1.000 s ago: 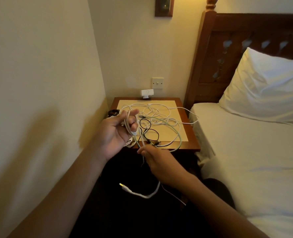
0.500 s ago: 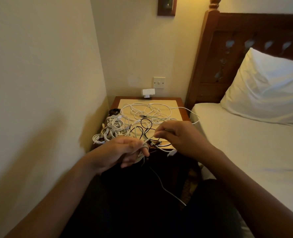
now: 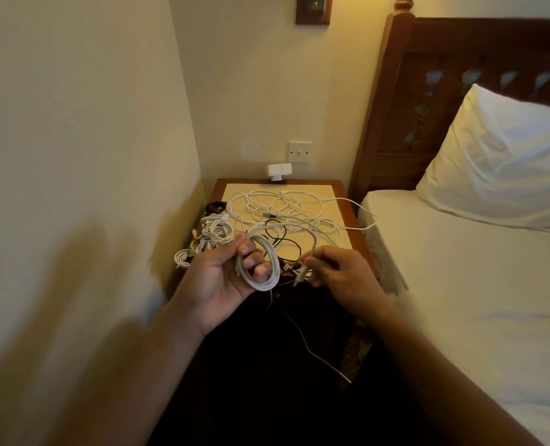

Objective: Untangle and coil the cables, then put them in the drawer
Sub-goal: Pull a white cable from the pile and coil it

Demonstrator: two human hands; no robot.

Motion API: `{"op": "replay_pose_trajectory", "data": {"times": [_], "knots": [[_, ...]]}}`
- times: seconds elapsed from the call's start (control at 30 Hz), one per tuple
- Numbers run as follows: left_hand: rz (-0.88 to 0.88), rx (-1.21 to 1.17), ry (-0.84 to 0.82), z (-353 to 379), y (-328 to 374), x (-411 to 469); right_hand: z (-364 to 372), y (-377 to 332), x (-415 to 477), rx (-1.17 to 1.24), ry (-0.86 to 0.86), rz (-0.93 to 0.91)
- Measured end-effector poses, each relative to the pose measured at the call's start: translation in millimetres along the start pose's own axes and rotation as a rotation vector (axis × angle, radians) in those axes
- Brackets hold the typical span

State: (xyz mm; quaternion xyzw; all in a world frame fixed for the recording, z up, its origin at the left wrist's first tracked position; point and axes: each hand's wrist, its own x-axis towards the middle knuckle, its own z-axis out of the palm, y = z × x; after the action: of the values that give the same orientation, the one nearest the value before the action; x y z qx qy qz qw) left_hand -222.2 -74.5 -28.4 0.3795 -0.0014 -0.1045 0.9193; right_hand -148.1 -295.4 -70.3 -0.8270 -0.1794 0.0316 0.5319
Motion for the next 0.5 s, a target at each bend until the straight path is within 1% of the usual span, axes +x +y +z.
{"op": "replay_pose_trajectory", "data": {"times": [0.07, 0.1, 0.13, 0.2, 0.33, 0.43, 0.5], "knots": [[-0.006, 0.014, 0.019, 4.3, -10.0, 3.3, 14.4, -11.6, -5.1, 0.369, 0.006, 0.059], [-0.002, 0.044, 0.037, 4.8, -14.5, 5.0, 20.2, -16.1, -7.3, 0.482, 0.001, 0.078], [-0.001, 0.088, 0.058, 3.2, -18.0, 6.7, 24.9, -18.7, -9.4, 0.542, -0.007, 0.091], [0.000, 0.223, 0.092, -3.2, -21.4, 8.2, 31.0, -19.6, -13.2, 0.602, -0.018, 0.120], [0.043, 0.567, 0.168, -15.5, -28.7, 8.3, 39.4, -15.1, -17.2, 0.717, -0.035, 0.224], [0.074, 0.737, 0.231, -16.2, -38.9, 10.8, 47.1, -15.8, -19.2, 0.773, -0.150, 0.309], [0.092, 0.769, 0.289, -16.8, -43.2, 12.0, 49.4, -15.6, -22.0, 0.799, -0.224, 0.338]]}}
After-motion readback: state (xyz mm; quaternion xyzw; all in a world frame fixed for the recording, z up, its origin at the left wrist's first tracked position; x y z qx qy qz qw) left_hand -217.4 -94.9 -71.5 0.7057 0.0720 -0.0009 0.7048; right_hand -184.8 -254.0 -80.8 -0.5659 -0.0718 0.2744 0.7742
